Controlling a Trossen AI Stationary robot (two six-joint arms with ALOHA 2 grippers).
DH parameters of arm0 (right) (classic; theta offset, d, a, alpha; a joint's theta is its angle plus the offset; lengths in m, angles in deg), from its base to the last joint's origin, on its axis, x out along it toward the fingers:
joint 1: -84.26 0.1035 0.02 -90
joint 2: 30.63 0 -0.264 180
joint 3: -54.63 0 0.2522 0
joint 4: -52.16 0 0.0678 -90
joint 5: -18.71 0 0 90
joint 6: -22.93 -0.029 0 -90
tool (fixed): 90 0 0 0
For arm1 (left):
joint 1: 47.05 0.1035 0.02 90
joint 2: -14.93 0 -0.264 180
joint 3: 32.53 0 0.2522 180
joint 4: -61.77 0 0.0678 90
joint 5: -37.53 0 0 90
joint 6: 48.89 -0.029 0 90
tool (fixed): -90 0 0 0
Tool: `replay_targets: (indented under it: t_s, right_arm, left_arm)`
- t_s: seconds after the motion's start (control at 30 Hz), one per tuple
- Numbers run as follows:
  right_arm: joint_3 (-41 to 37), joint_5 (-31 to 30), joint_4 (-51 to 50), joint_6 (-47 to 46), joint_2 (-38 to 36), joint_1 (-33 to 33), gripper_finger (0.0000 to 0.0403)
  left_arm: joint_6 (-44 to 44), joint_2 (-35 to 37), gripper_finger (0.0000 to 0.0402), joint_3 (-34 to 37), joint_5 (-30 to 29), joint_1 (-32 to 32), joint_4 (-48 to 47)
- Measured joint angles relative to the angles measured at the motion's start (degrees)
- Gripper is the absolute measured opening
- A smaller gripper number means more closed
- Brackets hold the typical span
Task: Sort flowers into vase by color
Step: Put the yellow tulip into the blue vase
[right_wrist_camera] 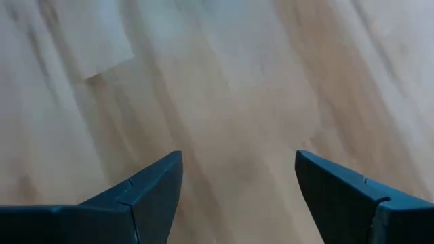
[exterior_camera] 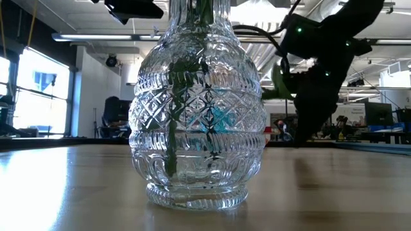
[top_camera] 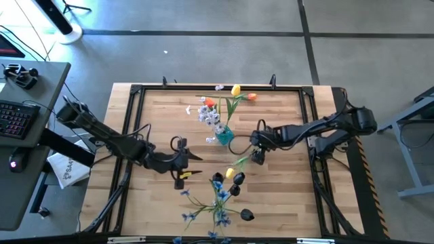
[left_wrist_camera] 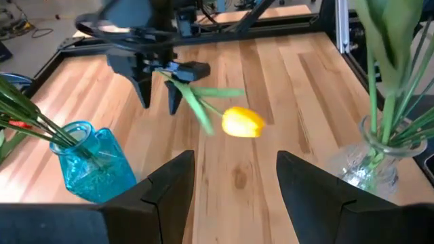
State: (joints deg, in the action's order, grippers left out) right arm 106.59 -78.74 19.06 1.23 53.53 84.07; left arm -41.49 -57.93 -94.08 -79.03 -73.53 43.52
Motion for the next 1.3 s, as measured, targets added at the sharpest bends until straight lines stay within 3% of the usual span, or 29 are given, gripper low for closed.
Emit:
replay_targets:
  t_s: [0.2,0.3,0.43,0.53,0.7,0.8,0.93,1.0,1.17,1.3]
  right_arm:
    - [5.9,11.2,-12.6,0.3,-0.2,-3.0,0.0318]
    - [9.4,10.1,-21.4,4.0,-0.2,-3.6,0.0333]
    - [11.5,6.3,-26.2,17.2,-0.2,-2.5,0.0337]
    - [11.5,11.8,-24.5,22.5,-0.1,-2.4,0.0322]
    - [10.9,17.6,-17.7,23.3,-0.2,-2.9,0.0239]
    - [8.9,18.7,-15.5,22.8,-0.2,-3.3,0.0147]
    - [7.1,21.6,-12.4,14.7,-0.2,-5.1,0.0024]
    - [6.7,26.1,-9.5,10.7,-0.3,-5.8,0.0014]
    - [3.8,44.3,3.1,9.7,-0.3,-7.6,0.0028]
    - [-0.4,49.7,18.7,9.7,-0.3,-8.1,0.0006]
  left_arm:
    - [0.0,-1.9,0.0198,0.0,-0.4,0.3,0.3]
    - [0.0,-2.6,0.0198,0.0,-0.6,0.3,0.6]
    - [0.0,-3.3,0.0198,0.0,-0.6,0.3,1.5]
    - [0.0,-3.3,0.0198,0.0,-0.6,0.3,1.4]
    - [0.3,-3.3,0.0197,0.0,-0.6,0.3,1.4]
    - [0.5,-3.3,0.0197,0.0,-0.6,0.1,1.2]
    - [0.0,-3.3,0.0197,0.0,-0.6,-0.4,1.3]
    - [0.0,-3.3,0.0197,0.0,-1.1,-0.6,1.4]
    - [0.0,-3.3,0.0197,0.0,-1.3,-0.6,1.5]
    - [0.0,-3.3,0.0197,0.0,-1.6,-1.2,1.8]
